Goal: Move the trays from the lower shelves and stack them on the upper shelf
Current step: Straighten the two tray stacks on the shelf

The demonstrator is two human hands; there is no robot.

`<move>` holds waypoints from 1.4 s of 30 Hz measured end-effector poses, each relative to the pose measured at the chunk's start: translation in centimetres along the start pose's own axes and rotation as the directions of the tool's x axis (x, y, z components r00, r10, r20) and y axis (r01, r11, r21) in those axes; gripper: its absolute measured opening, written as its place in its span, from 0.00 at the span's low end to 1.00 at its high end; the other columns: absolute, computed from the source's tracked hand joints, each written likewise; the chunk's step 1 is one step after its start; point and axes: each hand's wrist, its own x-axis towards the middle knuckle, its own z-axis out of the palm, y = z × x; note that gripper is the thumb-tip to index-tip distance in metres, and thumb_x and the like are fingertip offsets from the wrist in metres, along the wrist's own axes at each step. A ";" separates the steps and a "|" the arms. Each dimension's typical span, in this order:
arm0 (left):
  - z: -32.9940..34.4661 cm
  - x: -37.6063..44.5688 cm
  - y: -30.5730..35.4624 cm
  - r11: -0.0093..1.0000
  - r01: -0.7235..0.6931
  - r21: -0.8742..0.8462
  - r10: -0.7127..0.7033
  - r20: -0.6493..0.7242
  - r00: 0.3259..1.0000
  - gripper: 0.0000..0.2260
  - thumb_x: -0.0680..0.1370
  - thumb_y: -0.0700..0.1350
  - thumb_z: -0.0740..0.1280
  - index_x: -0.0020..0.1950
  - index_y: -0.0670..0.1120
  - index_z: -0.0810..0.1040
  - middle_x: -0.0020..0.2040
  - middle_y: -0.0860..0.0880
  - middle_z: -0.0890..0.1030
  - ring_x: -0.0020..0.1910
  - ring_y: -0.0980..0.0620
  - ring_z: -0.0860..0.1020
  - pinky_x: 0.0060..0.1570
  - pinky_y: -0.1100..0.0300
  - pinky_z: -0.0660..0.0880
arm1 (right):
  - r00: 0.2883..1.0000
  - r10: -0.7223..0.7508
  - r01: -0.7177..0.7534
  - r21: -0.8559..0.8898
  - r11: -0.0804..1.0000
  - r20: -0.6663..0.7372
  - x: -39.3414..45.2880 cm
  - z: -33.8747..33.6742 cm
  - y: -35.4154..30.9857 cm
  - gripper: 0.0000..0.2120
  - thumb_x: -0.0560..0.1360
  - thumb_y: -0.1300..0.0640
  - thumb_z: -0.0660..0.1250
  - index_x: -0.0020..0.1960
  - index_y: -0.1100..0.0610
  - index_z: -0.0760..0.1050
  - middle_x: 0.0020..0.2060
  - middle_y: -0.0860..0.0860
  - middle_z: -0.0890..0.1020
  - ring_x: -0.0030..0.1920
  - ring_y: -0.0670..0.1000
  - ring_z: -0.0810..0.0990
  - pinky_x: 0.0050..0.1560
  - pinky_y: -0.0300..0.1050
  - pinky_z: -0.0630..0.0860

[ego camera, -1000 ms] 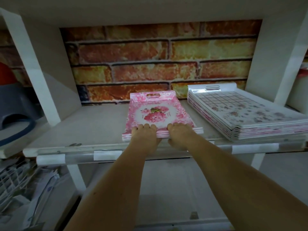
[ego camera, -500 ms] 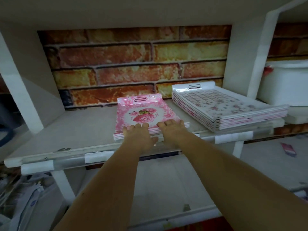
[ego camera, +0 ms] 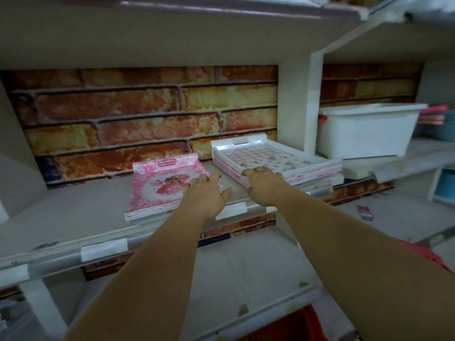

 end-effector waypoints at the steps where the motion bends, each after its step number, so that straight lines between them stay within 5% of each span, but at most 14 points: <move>1: 0.1 0.3 0.9 1.000 -0.013 -0.004 0.013 0.004 1.000 0.25 0.81 0.56 0.54 0.75 0.49 0.57 0.73 0.42 0.63 0.71 0.42 0.62 0.69 0.48 0.59 | 1.000 0.015 -0.015 0.004 1.000 -0.008 0.0 -0.3 1.1 0.26 0.79 0.59 0.58 0.76 0.53 0.56 0.72 0.55 0.64 0.72 0.57 0.62 0.70 0.57 0.60; 18: 6.7 10.0 14.9 0.996 0.038 0.079 -0.038 0.001 0.999 0.32 0.76 0.64 0.57 0.76 0.51 0.56 0.73 0.45 0.63 0.70 0.44 0.64 0.69 0.50 0.60 | 0.998 -0.008 0.016 -0.124 0.992 0.067 5.2 0.8 23.5 0.37 0.74 0.55 0.67 0.77 0.53 0.52 0.71 0.55 0.63 0.73 0.55 0.59 0.71 0.59 0.58; 25: 7.8 12.5 14.8 0.958 0.025 0.286 -0.030 0.015 0.999 0.38 0.68 0.71 0.63 0.72 0.53 0.61 0.68 0.49 0.69 0.66 0.48 0.68 0.65 0.49 0.63 | 0.992 -0.118 0.126 -0.217 0.968 0.047 8.6 2.7 23.9 0.33 0.73 0.58 0.67 0.74 0.54 0.57 0.69 0.55 0.67 0.71 0.55 0.64 0.73 0.60 0.54; 30: 8.2 13.0 14.2 0.942 -0.049 0.332 0.062 -0.029 0.998 0.27 0.70 0.60 0.68 0.66 0.53 0.68 0.58 0.50 0.76 0.58 0.50 0.74 0.56 0.54 0.71 | 0.989 -0.144 0.144 -0.263 0.954 0.020 9.5 2.6 23.4 0.21 0.75 0.61 0.64 0.66 0.56 0.66 0.61 0.53 0.75 0.63 0.54 0.73 0.67 0.52 0.64; 42: 8.5 12.2 13.7 0.939 -0.095 0.330 0.141 -0.119 0.983 0.23 0.73 0.54 0.66 0.67 0.57 0.67 0.58 0.52 0.76 0.57 0.51 0.74 0.52 0.58 0.72 | 0.992 -0.129 0.126 -0.277 0.952 0.005 8.1 2.3 23.0 0.19 0.76 0.60 0.63 0.66 0.54 0.66 0.59 0.53 0.76 0.60 0.55 0.74 0.67 0.54 0.63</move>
